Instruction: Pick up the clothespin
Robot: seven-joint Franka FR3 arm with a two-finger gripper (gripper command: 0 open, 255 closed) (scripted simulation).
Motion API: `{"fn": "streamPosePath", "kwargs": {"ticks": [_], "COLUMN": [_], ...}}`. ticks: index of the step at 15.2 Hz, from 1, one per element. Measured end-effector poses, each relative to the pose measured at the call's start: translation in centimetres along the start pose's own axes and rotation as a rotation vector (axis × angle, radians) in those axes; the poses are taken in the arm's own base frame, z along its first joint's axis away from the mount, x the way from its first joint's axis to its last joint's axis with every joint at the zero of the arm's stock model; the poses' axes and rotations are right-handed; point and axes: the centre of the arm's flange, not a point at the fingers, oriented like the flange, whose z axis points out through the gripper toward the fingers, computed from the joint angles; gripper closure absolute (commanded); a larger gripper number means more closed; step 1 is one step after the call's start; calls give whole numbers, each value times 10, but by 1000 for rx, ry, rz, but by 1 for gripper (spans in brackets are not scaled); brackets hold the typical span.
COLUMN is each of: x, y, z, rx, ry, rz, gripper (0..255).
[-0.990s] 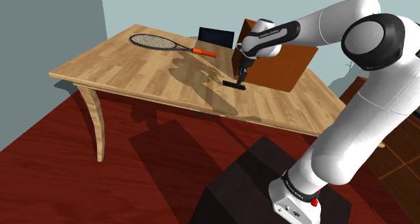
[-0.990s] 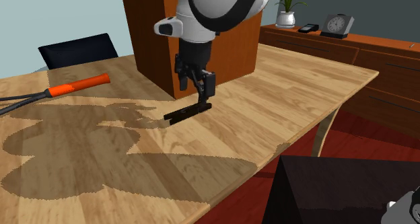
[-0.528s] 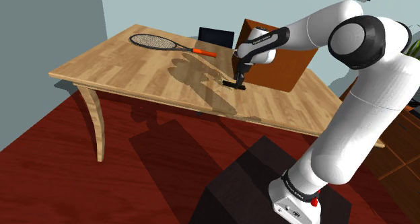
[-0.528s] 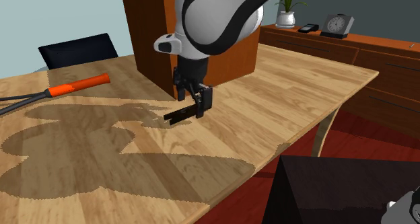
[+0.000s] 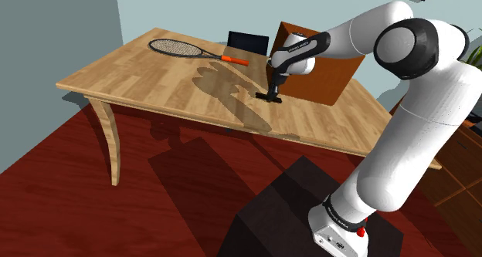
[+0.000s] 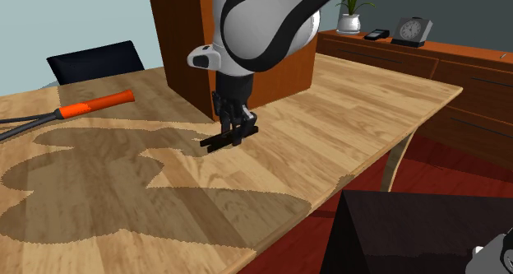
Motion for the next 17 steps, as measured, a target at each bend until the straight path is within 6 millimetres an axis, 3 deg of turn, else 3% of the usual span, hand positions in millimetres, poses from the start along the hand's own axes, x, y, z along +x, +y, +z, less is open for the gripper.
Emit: {"fn": "streamPosePath", "kwargs": {"ticks": [6, 17], "x": [-1, 2], "y": [0, 7], "z": [-5, -62], "rx": [-4, -3], "ry": [-3, -4], "rz": [2, 3], "gripper": [255, 255]}}
